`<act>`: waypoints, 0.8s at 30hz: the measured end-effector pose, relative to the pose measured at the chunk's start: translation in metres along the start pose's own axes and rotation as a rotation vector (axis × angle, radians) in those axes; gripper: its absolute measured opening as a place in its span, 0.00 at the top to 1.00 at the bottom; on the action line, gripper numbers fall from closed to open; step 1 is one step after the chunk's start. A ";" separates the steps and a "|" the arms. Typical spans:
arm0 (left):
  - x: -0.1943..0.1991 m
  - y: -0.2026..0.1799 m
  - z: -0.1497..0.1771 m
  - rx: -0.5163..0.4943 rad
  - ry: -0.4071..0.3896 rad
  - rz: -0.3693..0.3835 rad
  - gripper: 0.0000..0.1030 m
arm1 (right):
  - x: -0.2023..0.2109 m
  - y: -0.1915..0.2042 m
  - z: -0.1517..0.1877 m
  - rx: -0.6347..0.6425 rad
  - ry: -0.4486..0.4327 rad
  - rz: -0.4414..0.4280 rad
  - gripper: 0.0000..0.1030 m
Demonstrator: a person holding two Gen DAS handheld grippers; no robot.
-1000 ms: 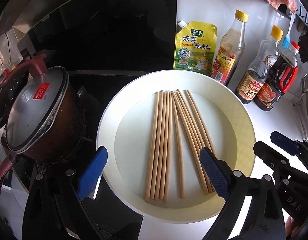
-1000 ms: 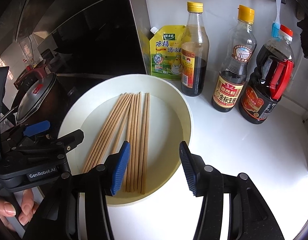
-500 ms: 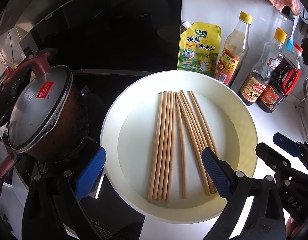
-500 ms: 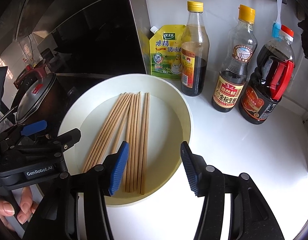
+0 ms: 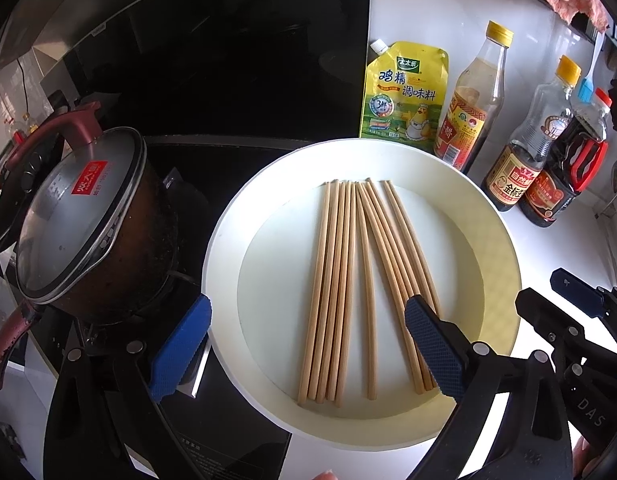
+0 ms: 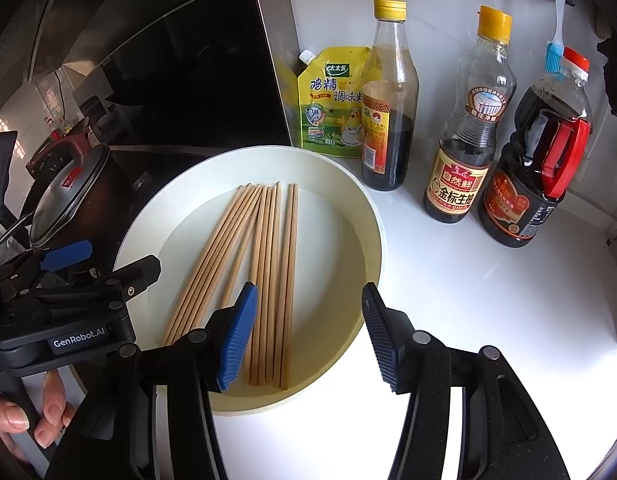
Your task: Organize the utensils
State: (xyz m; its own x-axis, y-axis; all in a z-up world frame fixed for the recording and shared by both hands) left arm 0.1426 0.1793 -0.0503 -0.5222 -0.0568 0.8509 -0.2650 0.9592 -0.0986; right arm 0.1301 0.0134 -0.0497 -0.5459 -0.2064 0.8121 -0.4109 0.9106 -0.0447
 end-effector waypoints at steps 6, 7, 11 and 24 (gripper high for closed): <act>-0.004 0.001 0.001 0.004 0.018 -0.009 0.07 | -0.001 -0.001 0.000 -0.001 0.003 -0.001 0.48; -0.004 0.001 0.001 0.003 0.018 -0.011 0.07 | 0.000 -0.001 0.000 -0.001 0.003 -0.002 0.48; -0.004 -0.001 0.002 0.000 0.016 -0.015 0.07 | -0.001 -0.001 0.000 -0.001 0.004 -0.002 0.48; -0.004 -0.002 0.002 0.001 0.016 -0.019 0.07 | -0.002 -0.002 0.000 -0.003 0.008 -0.003 0.48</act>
State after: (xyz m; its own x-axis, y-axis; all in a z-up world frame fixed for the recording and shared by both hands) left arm 0.1438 0.1776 -0.0543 -0.5038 -0.0704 0.8609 -0.2755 0.9577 -0.0828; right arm 0.1320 0.0123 -0.0517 -0.5391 -0.2061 0.8166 -0.4104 0.9110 -0.0410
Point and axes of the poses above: each gripper's, at about its wrist camera, not at the fingertips, and x roughly against the way its jaws point, y to its left, z to its underside, the point moved 6 cm from there along -x, roughly the way its jaws point, and after that the axes turned 13 degrees about x, right-handed, at the moved point
